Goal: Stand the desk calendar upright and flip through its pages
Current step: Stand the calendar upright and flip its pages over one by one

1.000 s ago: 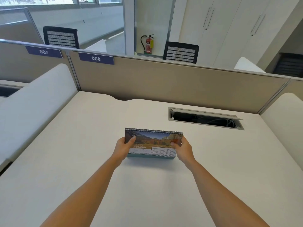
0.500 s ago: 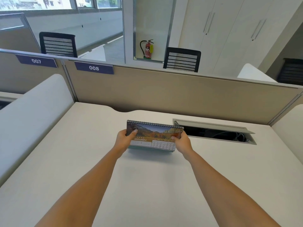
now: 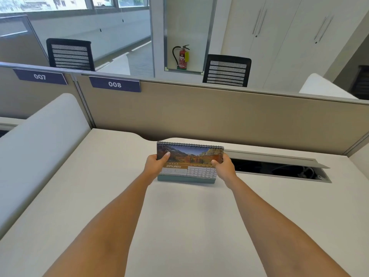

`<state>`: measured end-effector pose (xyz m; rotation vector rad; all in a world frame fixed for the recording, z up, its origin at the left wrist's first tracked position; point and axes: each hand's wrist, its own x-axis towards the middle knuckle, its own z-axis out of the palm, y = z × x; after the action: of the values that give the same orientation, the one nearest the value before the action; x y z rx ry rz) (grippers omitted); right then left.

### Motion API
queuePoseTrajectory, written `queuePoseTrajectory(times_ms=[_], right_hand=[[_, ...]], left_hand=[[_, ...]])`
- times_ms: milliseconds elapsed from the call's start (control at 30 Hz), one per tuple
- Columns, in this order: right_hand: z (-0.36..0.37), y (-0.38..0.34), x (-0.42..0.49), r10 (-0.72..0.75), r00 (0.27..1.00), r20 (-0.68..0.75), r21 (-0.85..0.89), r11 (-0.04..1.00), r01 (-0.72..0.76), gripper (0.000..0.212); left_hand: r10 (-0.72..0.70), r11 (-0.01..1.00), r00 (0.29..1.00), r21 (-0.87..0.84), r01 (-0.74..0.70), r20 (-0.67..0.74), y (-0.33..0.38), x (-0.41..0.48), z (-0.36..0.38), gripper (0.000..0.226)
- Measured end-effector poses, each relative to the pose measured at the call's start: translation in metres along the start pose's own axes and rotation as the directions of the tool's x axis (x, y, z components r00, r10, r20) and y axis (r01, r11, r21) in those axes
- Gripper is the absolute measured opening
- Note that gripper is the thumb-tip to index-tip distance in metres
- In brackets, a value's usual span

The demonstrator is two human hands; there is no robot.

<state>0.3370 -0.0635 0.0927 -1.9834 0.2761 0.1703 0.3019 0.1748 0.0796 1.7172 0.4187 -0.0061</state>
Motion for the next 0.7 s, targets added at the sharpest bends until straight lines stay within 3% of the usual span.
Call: queuePoseTrajectory(times_ms=[200,267,500,700], right_hand=[[0.007,0.015,-0.019,-0.032,0.999,-0.027,0.045,0.998,0.033,0.044],[0.009,0.022,-0.026,-0.029,0.999,-0.021,0.038,0.999,0.030,0.056],[0.024,0.036,-0.049,0.027,0.991,0.134,-0.038,0.999,-0.022,0.084],[0.023,0.039,-0.059,0.038,0.988,0.147,-0.058,0.998,-0.030,0.086]], left_hand=[[-0.022,0.986,0.997,0.164,0.034,-0.075,-0.023,0.012,0.006,0.054],[-0.028,0.984,0.994,0.171,0.046,-0.103,-0.028,0.005,0.011,0.061],[-0.012,0.982,0.998,0.190,0.022,-0.055,-0.046,-0.023,0.029,0.091],[0.018,0.967,0.998,0.256,-0.002,-0.061,-0.053,-0.033,0.032,0.099]])
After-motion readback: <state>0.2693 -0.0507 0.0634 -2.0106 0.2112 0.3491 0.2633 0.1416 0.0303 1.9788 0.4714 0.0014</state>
